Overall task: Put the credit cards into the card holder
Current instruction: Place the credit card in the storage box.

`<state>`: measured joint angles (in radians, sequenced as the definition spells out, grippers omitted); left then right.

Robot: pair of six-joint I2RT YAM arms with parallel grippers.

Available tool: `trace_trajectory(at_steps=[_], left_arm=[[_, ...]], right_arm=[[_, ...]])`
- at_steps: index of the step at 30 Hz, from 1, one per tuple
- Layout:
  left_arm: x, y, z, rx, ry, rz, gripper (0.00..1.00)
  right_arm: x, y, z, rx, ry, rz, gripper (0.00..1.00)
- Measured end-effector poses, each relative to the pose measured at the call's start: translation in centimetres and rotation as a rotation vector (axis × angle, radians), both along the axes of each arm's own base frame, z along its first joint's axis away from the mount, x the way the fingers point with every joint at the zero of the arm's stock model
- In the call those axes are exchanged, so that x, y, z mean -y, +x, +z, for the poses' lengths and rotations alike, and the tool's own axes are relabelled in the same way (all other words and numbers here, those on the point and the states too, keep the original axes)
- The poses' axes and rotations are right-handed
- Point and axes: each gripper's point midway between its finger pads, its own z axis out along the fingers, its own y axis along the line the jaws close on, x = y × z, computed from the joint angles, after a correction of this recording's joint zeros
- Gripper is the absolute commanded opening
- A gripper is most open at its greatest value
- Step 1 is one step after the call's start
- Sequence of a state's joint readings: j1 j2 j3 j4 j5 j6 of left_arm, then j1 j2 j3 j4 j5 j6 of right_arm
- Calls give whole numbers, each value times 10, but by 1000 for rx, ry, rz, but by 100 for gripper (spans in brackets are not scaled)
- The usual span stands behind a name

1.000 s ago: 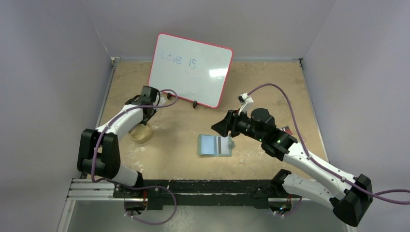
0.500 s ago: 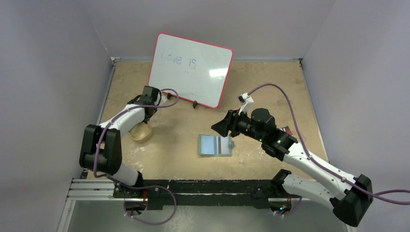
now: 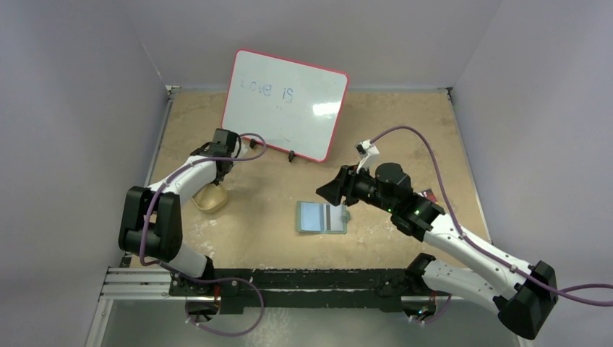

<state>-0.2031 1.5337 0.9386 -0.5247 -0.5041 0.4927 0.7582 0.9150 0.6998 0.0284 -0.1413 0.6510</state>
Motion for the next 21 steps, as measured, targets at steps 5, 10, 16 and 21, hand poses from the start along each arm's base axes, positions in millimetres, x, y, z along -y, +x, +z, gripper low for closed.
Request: trace_trajectory(at_steps=[5,10,16,21], left_arm=[[-4,-2,2,-7,21,9,9],[-5,-3,3,-7,32,15,11],[-8,-4,5,-8,48,23,14],[-9,-4,5,-10,55,27,14]], right_arm=[[0,0,0,0,0,0,59],[0,0,0,0,0,0,59],[1,-1,1,4,4,0,60],[1,-1,1,4,3,0,60]])
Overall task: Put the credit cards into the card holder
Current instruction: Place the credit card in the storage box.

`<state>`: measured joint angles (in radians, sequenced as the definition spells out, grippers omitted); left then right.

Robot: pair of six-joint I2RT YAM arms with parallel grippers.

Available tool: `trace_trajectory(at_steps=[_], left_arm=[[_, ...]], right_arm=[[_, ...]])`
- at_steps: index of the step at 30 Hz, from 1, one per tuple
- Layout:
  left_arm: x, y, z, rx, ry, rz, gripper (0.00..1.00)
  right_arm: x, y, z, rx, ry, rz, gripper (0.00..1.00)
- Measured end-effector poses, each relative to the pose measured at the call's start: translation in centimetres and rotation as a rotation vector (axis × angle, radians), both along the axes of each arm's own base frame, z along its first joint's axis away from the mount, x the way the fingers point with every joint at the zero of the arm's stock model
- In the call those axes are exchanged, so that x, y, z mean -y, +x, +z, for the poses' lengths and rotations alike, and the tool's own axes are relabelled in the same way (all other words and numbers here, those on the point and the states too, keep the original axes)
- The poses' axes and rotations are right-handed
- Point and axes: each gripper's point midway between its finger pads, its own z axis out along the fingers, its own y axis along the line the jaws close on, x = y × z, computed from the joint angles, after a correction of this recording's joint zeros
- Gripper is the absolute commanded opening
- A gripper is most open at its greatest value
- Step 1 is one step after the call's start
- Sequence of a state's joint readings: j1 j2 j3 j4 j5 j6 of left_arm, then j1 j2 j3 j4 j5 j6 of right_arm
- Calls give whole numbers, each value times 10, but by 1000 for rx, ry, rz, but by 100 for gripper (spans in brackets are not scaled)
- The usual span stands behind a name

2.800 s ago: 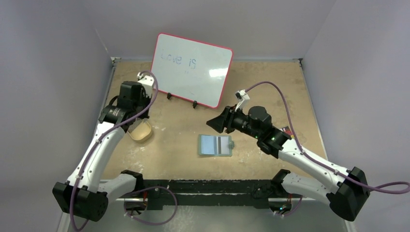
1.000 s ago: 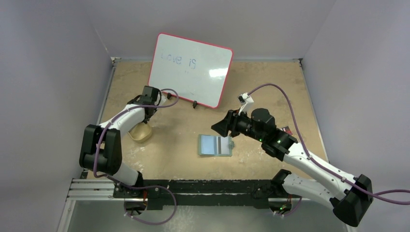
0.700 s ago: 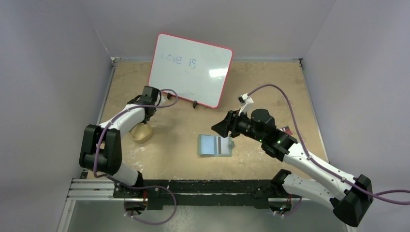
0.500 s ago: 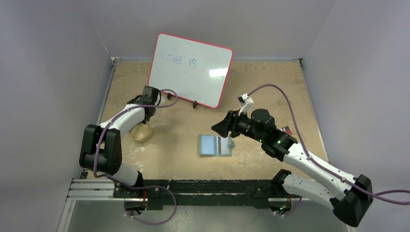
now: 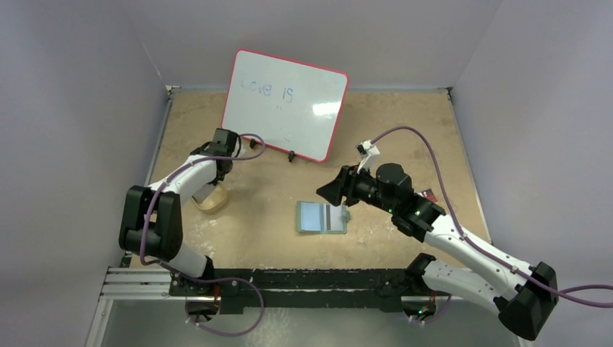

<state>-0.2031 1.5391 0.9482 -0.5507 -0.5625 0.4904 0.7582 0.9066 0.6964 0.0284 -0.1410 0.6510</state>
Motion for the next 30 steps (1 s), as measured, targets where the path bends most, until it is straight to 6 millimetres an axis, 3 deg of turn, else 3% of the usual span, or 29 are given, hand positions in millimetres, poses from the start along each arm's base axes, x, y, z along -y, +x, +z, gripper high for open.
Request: trace_trajectory(at_steps=[4,9,18,21,30], left_arm=[[0,-1,0,-5,1,0,16],[3,-1,-3,-11,-17,-7,30],[4,0,-15,-42,-20,-12,36],[2,4,-18,-36,-6,-5,44],[-7,13,-15,-4,57,11,45]], right_arm=[[0,0,0,0,0,0,60],[1,0,-2,-1,-1,0,60],[1,-1,-4,-5,-4,0,60],[1,-1,-4,-5,-4,0,60],[1,-2,-4,-6,-5,0,60]])
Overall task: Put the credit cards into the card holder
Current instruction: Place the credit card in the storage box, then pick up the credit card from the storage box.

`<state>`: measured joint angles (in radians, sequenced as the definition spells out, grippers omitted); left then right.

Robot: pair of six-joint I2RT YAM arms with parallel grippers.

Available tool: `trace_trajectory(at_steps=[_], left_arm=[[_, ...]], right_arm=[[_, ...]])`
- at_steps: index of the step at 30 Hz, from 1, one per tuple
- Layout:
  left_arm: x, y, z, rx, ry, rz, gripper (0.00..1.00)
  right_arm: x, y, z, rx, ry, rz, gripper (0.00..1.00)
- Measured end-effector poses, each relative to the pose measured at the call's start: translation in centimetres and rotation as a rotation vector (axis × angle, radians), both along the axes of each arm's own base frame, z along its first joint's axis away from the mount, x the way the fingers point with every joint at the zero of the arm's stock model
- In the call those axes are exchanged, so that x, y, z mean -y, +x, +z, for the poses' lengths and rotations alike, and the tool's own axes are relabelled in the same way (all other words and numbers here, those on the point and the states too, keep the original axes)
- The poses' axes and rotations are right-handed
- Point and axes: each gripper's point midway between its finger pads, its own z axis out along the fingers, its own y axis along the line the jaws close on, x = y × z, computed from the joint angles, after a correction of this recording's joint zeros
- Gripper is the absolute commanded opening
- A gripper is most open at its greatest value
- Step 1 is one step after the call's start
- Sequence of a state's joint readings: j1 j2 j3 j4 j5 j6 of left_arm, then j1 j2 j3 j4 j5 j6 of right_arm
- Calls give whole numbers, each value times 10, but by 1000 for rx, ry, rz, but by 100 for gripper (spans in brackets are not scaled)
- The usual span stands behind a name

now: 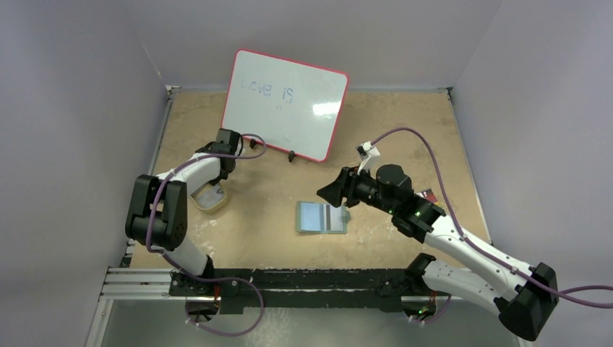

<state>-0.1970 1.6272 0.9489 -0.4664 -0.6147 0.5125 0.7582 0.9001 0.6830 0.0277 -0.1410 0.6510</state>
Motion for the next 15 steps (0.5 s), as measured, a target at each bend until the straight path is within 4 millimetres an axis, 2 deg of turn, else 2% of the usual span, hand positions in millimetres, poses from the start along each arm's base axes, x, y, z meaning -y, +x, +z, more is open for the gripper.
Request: trace_trajectory(at_steps=[6,15], left_arm=[[-4,7,7,38,33,7,45],[-4,7,4,29,34,4,45]], right_arm=[[0,0,0,0,0,0,60],[1,-1,3,8,7,0,61]])
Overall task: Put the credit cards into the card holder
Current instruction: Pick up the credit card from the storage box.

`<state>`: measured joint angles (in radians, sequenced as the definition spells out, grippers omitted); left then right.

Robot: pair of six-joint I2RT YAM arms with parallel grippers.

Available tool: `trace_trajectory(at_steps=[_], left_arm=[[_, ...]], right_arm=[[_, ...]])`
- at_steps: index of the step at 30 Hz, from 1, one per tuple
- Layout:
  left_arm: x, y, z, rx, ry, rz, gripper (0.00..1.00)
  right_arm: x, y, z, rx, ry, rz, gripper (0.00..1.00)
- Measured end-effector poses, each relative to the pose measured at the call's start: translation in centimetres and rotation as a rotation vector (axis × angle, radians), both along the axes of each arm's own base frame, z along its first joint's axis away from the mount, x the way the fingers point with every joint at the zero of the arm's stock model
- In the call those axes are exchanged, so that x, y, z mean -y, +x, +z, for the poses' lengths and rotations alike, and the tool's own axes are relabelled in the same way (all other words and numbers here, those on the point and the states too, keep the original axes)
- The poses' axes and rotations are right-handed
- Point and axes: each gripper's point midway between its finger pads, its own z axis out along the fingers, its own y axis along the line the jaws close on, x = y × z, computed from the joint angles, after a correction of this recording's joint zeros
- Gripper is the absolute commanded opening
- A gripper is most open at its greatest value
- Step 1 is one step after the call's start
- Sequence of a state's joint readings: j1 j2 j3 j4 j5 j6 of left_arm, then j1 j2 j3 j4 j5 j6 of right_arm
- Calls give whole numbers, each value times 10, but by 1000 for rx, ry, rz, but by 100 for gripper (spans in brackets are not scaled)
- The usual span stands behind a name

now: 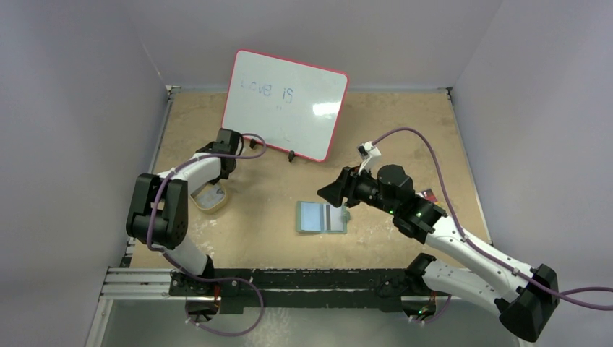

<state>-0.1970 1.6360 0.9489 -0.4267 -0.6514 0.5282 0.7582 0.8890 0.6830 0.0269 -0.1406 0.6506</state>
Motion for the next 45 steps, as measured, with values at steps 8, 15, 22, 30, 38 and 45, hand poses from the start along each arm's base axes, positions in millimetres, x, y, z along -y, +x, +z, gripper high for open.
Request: trace_trajectory(at_steps=[8,15,22,30,38,45], left_arm=[[0,-2,-3,-16,1,-1,37],[-1,-3,-2,-31,6,-1,29],[0,-1,3,-34,9,-5,14],[3,-4,9,-73,-16,-7,0],[23,-10,39,-54,-105,-4,0],[53,-28,60,-13,-237,-48,0]], right_arm=[[0,0,1,2,2,0,61],[1,-1,3,8,8,0,61],[1,-1,4,9,9,0,61],[2,-2,7,15,16,0,61],[3,-3,4,8,8,1,61],[4,-5,0,-6,-5,0,61]])
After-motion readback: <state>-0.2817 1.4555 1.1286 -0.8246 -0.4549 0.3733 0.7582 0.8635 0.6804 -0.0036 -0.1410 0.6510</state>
